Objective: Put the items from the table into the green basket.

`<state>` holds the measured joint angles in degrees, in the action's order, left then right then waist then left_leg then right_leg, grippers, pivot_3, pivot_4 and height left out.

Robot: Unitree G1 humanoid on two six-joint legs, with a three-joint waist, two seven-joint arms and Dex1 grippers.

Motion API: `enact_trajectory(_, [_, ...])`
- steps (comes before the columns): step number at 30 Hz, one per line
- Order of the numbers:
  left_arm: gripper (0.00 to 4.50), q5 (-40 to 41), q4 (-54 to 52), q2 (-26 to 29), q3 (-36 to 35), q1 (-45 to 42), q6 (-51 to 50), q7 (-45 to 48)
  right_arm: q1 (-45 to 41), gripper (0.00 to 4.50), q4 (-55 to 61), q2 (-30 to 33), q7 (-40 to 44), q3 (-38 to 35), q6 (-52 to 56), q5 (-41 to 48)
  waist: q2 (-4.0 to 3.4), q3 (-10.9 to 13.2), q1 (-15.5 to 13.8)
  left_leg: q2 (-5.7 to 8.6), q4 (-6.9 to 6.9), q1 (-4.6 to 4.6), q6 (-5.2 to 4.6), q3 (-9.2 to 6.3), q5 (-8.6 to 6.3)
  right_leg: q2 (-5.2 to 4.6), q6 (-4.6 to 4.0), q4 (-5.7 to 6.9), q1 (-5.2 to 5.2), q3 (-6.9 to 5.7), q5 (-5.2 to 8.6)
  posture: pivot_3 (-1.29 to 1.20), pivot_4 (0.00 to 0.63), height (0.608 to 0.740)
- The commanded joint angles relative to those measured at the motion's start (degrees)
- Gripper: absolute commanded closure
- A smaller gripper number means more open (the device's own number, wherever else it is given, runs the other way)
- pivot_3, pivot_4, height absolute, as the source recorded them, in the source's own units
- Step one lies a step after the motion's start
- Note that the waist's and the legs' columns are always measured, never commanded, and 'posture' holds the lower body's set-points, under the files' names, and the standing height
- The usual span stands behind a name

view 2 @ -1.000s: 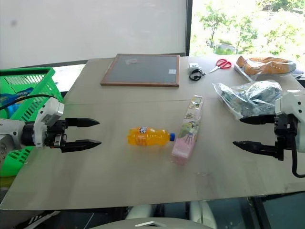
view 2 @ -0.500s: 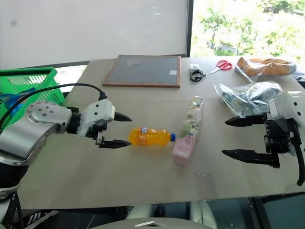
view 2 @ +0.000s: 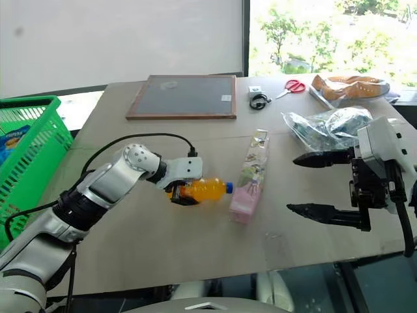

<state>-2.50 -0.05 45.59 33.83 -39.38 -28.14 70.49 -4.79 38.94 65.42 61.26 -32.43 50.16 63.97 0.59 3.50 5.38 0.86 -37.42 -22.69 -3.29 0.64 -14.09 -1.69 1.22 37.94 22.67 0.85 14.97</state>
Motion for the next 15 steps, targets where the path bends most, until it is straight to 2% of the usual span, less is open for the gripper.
enact_trajectory(1, [1.5, -2.2, 1.66, -0.04, 0.14, 0.96, 2.95, 0.89, -1.71, 0.0, 1.01, -0.58, -3.1, -0.72, -0.7, 2.82, -0.01, -0.01, 0.18, 0.0, 0.0, 0.04, -0.01, 0.02, -0.01, -0.01, 0.0, 0.0, -0.01, 0.02, 0.0, -0.28, 0.065, 0.74])
enact_trajectory(5, [1.5, 0.07, 2.19, -0.79, -4.26, 2.14, 2.7, 0.04, -3.96, 0.0, 0.87, -1.99, -5.53, 1.6, -1.76, 4.92, -0.04, -0.03, 0.33, -0.02, 0.0, 0.13, -0.01, 0.12, 0.0, -0.05, 0.07, 0.03, -0.04, 0.1, -0.04, -0.26, 0.056, 0.74])
enact_trajectory(7, [1.5, 5.61, 0.21, -1.45, -10.31, 3.17, 0.33, 0.4, -4.77, 0.0, 0.85, -2.9, -6.02, 3.34, -2.81, 4.21, -0.03, -0.02, 0.34, -0.03, -0.01, 0.17, -0.01, 0.13, 0.0, -0.06, 0.09, 0.03, -0.07, 0.11, -0.06, -0.24, 0.052, 0.74])
enact_trajectory(10, [1.5, 12.39, 0.22, -1.6, -20.51, 2.5, -9.85, -1.53, -9.07, 0.0, 0.16, -5.93, -9.39, 8.14, -4.66, 3.45, 0.13, 0.09, 0.42, -0.05, -0.03, 0.04, -0.01, 0.13, 0.0, -0.06, 0.12, 0.04, 0.06, 0.1, -0.07, -0.21, 0.05, 0.74])
enact_trajectory(12, [1.5, 15.44, 3.18, -1.97, -28.0, 0.86, -14.21, -5.86, -13.82, 0.0, -0.41, -8.94, -11.62, 12.61, -5.74, 2.63, 0.23, 0.15, 0.51, -0.07, -0.04, -0.08, -0.01, 0.1, 0.0, -0.05, 0.13, 0.07, 0.18, 0.08, -0.08, -0.17, 0.047, 0.74])
enact_trajectory(15, [1.5, 16.18, 14.83, -1.63, -43.13, -5.95, -17.08, -22.23, -25.69, 0.0, -4.14, -17.29, -16.41, 24.23, -6.26, -3.22, 0.35, 0.22, 0.55, -0.09, -0.05, -0.06, 0.0, 0.09, 0.0, -0.01, 0.14, 0.17, 0.24, 0.08, -0.09, -0.12, 0.041, 0.74])
